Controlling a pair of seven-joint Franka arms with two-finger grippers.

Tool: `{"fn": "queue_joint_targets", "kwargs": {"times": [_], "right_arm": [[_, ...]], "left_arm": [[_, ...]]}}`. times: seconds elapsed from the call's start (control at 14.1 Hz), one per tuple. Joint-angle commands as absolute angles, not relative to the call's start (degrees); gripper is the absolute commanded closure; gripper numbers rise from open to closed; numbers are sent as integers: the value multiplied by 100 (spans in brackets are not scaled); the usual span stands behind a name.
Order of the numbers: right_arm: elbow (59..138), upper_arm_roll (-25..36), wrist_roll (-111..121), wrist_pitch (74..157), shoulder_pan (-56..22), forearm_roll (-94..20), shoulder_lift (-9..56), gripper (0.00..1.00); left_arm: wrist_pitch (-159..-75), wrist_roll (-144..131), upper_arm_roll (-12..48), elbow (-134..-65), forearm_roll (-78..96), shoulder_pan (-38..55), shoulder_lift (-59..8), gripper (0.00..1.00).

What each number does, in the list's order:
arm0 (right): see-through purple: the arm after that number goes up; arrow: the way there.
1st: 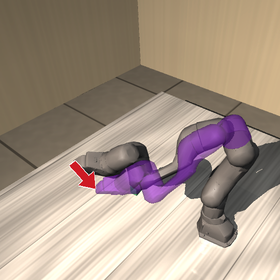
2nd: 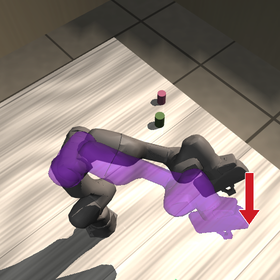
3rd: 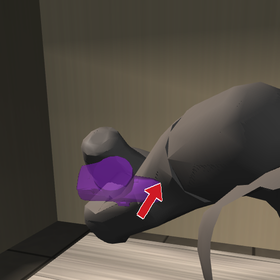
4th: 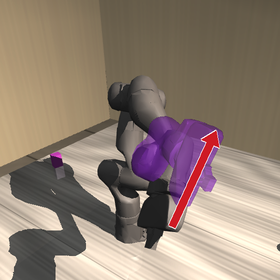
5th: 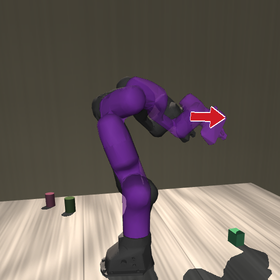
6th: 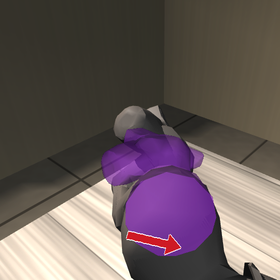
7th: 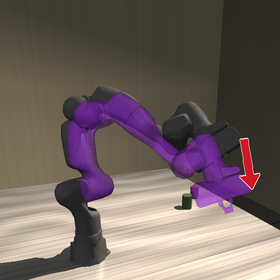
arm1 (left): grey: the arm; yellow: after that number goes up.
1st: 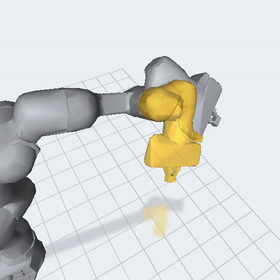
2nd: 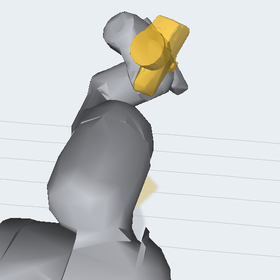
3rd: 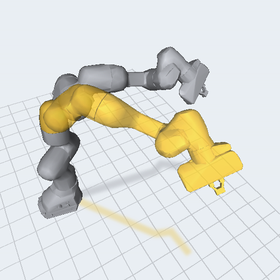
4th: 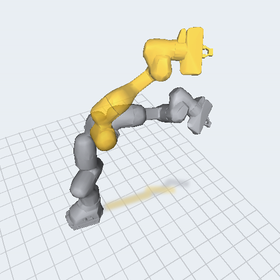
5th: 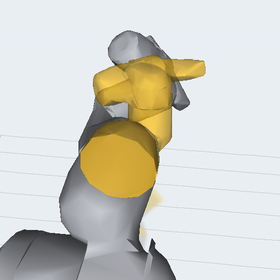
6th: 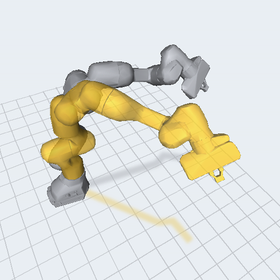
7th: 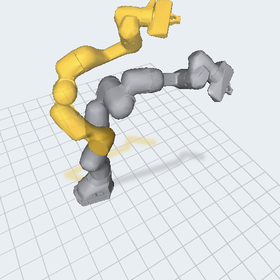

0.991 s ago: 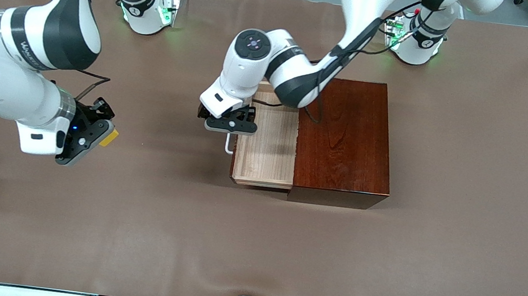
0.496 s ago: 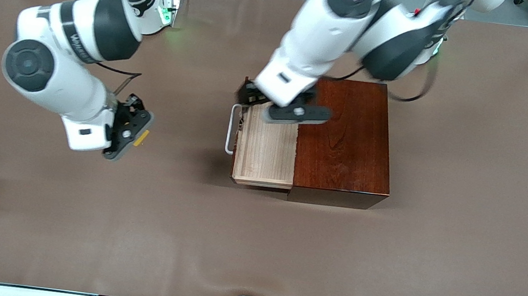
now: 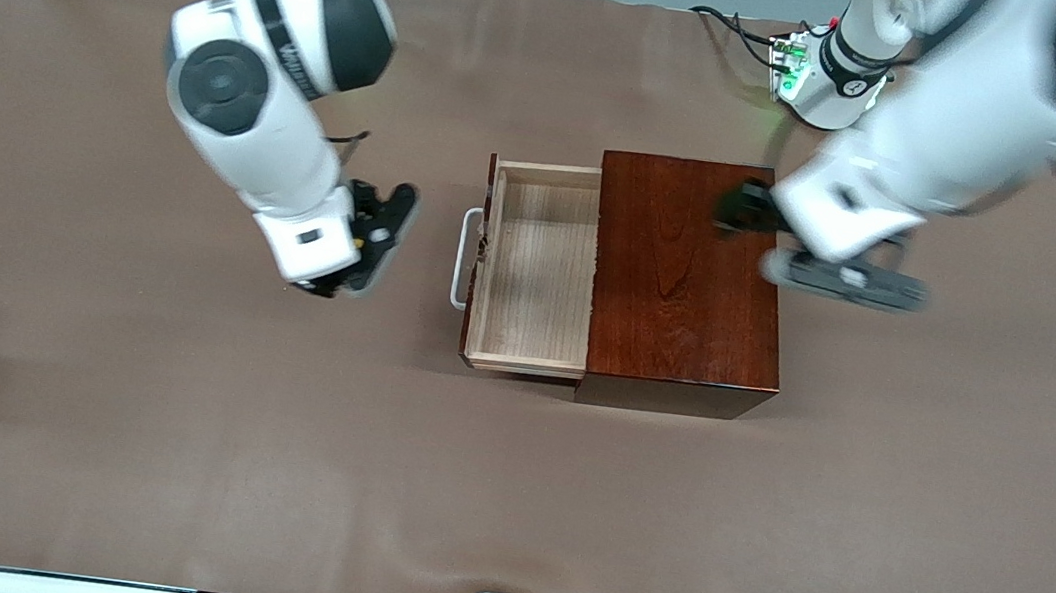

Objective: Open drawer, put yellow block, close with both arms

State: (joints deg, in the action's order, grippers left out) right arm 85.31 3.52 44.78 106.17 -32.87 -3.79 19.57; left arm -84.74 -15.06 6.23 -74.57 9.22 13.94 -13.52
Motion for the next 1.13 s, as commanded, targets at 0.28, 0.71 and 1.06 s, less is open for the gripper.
{"fn": "queue_joint_targets", "kwargs": {"times": [0.28, 0.71, 1.06], "right_arm": [[8481, 431, 5309, 11602, -4279, -422, 2733, 100], [8341, 422, 4809, 11619, -4632, -404, 3172, 100], [7876, 439, 4483, 11619, -4974, -334, 3665, 100]], "left_arm": [[-8560, -284, 712, -8569, 624, 142, -615, 0], [-8736, -114, 642, -8604, 123, -18, -598, 0], [-8842, -202, -106, -8640, 167, 633, -606, 0]]}}
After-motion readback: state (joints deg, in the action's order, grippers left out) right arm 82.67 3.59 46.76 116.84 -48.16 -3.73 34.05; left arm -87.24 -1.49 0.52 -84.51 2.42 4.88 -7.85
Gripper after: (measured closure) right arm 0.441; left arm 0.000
